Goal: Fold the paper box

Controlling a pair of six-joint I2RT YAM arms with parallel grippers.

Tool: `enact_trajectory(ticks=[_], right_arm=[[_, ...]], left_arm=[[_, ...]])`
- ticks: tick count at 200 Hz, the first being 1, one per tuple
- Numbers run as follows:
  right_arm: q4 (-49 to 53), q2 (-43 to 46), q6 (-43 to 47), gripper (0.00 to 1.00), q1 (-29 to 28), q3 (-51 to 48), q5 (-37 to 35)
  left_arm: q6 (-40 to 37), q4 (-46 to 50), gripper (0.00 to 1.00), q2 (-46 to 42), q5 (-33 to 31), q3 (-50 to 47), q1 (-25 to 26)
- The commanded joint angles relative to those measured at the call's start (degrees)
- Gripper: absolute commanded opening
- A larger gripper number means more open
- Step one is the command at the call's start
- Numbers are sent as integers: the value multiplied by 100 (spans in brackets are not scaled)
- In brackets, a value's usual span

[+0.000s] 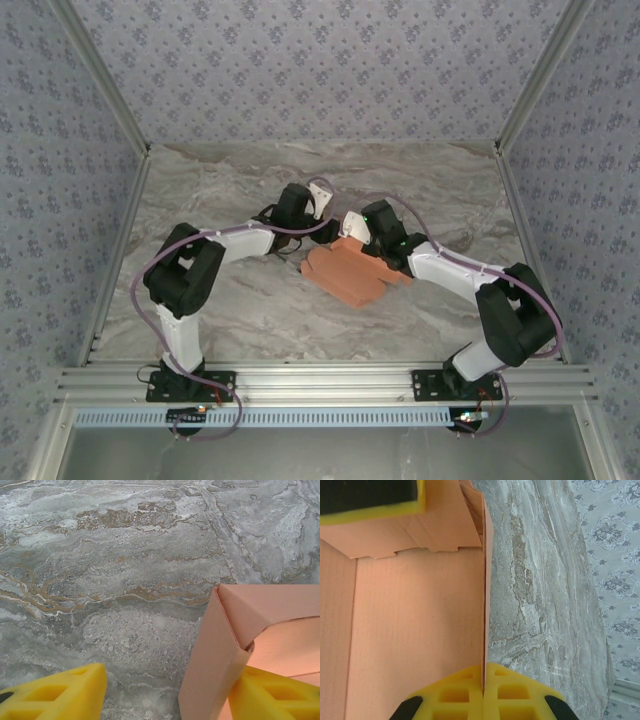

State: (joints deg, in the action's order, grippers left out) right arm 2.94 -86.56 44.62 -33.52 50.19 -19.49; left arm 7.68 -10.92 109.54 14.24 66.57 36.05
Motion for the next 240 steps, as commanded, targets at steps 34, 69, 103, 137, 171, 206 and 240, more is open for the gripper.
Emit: enact_trajectory(ticks=[34, 69, 103, 137, 171, 206, 240], right_arm=[[269, 92, 91, 0, 20, 210, -89], [292, 95, 82, 0, 13, 210, -95], [310, 96, 82, 0, 20, 219, -85], [321, 89, 55, 0, 18, 210, -29], [335, 86, -3, 0, 6, 175, 24], [366, 82, -89, 0, -6, 132, 34], [319, 40, -61, 0, -100, 105, -56]], left_arm=[[-108, 336, 64, -12, 255, 41, 21], [18, 304, 59, 315, 556, 232, 69], [32, 222, 50, 489, 628, 294, 86], [102, -2, 42, 624, 718, 266, 87], [241, -518, 33, 648, 835, 133, 95], [240, -569, 27, 683, 637, 164, 121], [160, -560, 24, 649, 342, 103, 180]])
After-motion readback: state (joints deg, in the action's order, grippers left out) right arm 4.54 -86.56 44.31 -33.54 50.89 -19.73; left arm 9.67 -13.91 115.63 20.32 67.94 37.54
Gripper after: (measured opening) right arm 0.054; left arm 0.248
